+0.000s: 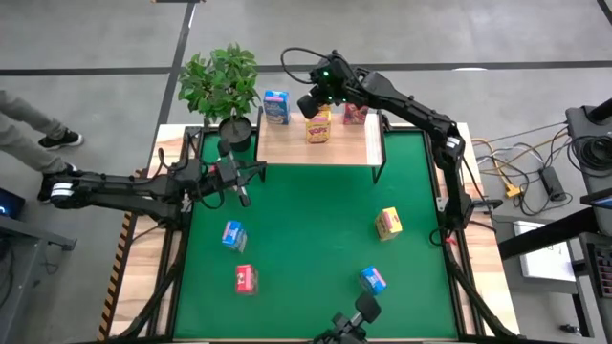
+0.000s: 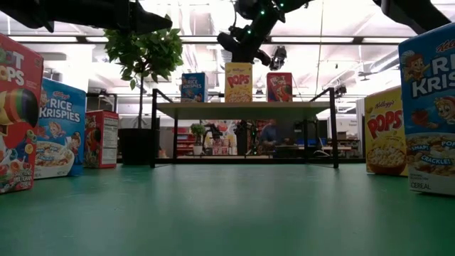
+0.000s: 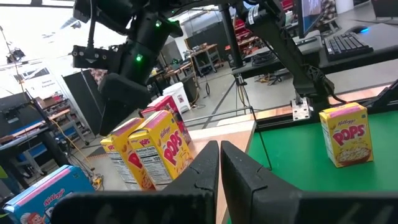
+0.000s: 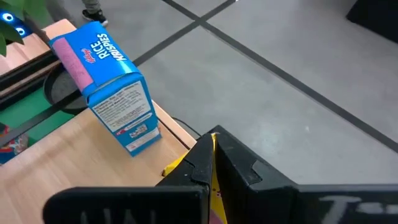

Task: Stack cereal on shelf
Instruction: Put the left yellow cereal box on the shelf

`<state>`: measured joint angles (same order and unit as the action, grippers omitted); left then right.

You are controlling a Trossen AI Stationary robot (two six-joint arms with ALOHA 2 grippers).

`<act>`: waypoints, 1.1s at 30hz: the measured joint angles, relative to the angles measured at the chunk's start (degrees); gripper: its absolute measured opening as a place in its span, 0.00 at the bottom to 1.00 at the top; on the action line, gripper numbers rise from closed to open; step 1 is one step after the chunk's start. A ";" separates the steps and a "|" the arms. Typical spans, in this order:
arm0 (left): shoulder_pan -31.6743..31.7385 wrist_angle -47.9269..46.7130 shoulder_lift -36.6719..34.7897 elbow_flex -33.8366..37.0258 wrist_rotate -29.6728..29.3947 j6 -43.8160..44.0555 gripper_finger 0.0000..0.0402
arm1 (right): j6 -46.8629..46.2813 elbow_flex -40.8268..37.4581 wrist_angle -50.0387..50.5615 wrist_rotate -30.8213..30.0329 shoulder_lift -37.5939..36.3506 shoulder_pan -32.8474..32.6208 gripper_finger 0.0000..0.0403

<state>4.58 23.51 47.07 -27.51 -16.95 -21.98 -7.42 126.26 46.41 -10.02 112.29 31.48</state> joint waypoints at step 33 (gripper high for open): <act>0.00 0.02 -0.01 0.00 0.00 0.00 0.00 | 2.19 2.63 -0.82 -0.59 -0.13 -1.96 0.02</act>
<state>4.58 23.53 47.06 -27.51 -16.95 -21.98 -5.23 128.89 45.59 -10.61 112.16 29.52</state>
